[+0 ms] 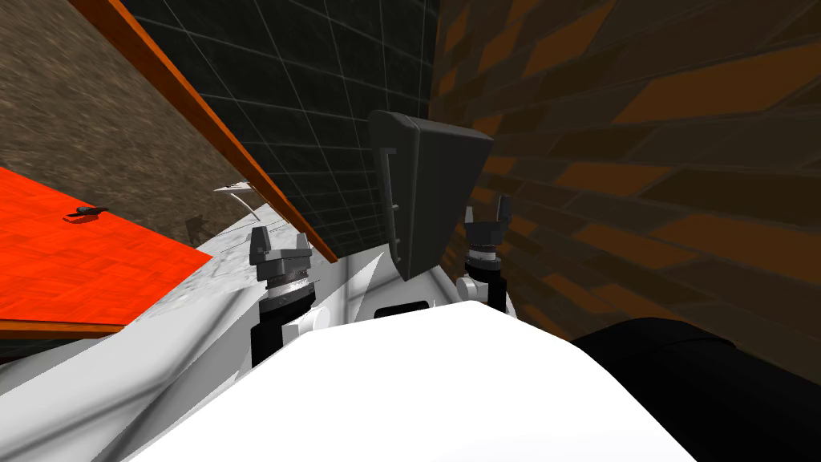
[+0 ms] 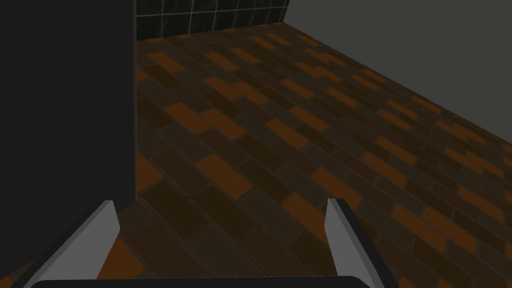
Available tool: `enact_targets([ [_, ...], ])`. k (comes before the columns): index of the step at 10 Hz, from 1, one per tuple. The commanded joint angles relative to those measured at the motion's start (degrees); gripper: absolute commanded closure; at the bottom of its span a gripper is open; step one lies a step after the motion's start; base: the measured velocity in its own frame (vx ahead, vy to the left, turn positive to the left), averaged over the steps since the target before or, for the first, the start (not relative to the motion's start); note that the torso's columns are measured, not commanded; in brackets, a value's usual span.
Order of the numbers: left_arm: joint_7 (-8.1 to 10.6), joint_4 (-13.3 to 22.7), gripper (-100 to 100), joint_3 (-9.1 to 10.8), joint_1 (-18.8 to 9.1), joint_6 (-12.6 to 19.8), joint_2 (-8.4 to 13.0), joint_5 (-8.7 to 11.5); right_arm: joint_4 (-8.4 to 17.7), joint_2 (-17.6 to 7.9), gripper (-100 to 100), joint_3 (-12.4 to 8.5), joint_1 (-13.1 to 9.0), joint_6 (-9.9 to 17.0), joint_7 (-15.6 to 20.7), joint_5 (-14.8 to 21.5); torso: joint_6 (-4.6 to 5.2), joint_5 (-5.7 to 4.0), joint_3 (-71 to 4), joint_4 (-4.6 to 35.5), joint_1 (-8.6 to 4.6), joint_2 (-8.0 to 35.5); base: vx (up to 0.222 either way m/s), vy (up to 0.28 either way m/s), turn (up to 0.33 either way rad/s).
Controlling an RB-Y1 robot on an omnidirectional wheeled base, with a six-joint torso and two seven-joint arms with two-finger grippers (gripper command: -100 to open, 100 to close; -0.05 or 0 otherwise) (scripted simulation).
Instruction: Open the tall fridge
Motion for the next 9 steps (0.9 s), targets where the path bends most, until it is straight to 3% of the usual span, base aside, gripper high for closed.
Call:
enact_targets([
  [1, 0.0, 0.0, 0, 0.0, 0.0, 0.0, 0.0, 0.0, 0.0, 0.0, 0, 0.0, 0.0, 0.0, 0.0, 0.0, 0.0, 0.0, -4.7, 2.3, 0.0, 2.3, 0.0, 0.0, 0.0],
  [9, 0.0, 0.0, 0, 0.0, 0.0, 0.0, 0.0, 0.0, 0.0, 0.0, 0, 0.0, 0.0, 0.0, 0.0, 0.0, 0.0, 0.0, -70.7, 35.4, 0.0, 35.4, 0.0, 0.0, 0.0],
])
